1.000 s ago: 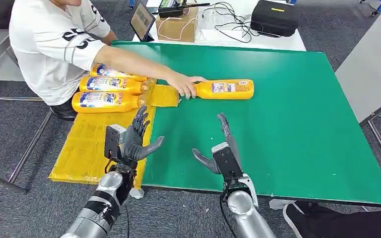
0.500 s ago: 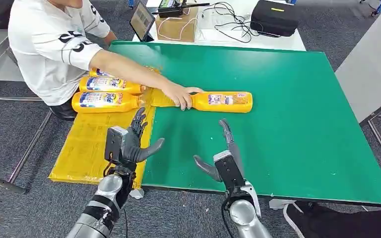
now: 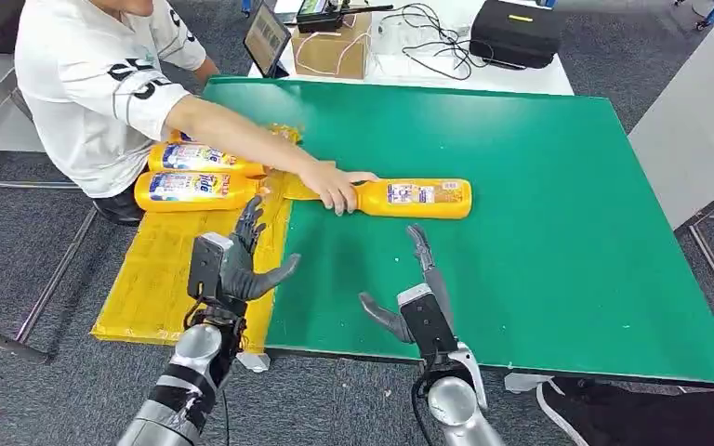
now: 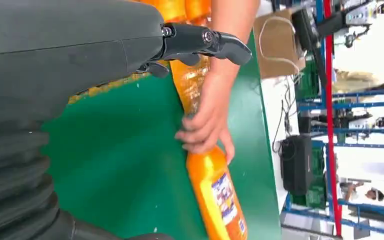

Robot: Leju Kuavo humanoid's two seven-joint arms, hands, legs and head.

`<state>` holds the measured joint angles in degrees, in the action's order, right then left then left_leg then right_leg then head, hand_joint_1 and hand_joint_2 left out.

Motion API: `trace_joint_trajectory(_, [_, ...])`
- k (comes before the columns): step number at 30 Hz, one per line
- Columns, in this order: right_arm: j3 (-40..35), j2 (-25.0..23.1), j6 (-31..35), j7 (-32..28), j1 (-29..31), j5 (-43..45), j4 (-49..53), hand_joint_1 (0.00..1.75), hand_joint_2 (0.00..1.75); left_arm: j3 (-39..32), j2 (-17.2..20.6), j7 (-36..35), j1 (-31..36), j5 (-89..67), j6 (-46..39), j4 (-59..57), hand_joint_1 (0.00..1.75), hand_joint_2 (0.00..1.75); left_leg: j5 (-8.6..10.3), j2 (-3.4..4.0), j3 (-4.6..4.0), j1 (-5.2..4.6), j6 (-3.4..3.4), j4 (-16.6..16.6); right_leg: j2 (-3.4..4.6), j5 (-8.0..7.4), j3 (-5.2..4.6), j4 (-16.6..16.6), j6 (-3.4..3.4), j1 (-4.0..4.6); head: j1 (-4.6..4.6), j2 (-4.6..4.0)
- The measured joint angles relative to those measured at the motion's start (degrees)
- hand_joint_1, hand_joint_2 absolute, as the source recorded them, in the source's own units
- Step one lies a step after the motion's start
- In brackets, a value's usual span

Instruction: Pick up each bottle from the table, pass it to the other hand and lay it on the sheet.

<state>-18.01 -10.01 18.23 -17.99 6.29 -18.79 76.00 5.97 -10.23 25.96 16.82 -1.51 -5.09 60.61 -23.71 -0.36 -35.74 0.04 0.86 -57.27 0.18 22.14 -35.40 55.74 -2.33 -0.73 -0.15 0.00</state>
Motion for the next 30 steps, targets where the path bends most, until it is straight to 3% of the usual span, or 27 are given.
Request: trace_joint_trajectory(30, [-0.2, 0.7, 0.9, 0.6, -0.7, 0.2, 0.0, 0.00, 1.75, -0.8, -0.8, 2.9, 0.0, -0.5, -1.9, -1.6, 0.00, 1.75, 0.00, 0.01, 0.00, 0.00, 0.00, 0.0, 0.00, 0.00, -0.02, 0.0, 0.00, 0.00, 0.00, 0.00])
